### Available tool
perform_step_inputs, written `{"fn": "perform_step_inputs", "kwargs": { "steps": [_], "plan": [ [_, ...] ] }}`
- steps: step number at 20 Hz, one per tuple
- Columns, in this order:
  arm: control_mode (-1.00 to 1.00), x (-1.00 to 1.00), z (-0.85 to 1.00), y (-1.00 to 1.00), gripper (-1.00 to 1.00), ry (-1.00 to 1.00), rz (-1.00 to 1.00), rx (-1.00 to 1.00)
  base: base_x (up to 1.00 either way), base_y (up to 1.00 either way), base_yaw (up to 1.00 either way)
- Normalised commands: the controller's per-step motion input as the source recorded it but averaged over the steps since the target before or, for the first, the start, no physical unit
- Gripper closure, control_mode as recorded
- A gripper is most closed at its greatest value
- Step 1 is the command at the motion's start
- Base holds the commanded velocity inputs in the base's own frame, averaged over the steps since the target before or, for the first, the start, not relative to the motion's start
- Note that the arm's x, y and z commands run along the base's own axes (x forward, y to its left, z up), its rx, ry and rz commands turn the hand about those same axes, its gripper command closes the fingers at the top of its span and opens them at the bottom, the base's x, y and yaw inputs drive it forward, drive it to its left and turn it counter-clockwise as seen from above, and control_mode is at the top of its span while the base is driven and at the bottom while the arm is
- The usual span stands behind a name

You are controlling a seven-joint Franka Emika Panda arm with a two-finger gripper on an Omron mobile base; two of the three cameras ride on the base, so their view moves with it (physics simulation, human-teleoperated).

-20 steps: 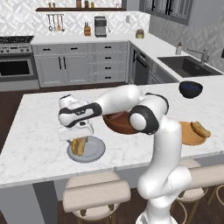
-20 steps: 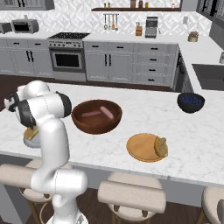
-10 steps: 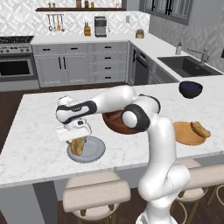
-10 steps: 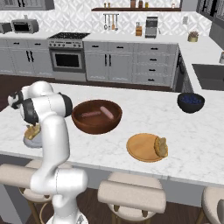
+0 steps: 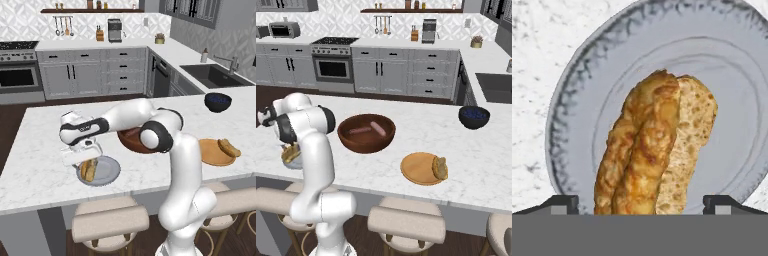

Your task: Place one bun and one sausage from the bowl on each plate.

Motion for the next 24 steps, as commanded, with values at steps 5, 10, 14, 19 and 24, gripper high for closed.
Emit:
{"fn": "perform_step_inputs", "kwargs": {
  "steps": [5,10,14,19,24],
  "plan": [
    [-1.0,0.0,0.06,-0.05,-1.0,-0.07,0.0,0.0,0.0,0.0,0.0],
    [-1.0,0.0,0.8,0.0,-1.0,-0.02,0.0,0.0,0.0,0.0,0.0],
    [-1.0,0.01,0.95,-0.07,-1.0,0.02,0.06,-0.07,0.0,0.0,0.0],
    [-1.0,0.0,0.41,-0.84,-1.0,-0.05,0.26,-0.19,0.0,0.0,0.0],
    [-1.0,0.0,0.41,-1.0,-1.0,-0.03,0.48,-0.03,0.0,0.0,0.0]
  ]
}}
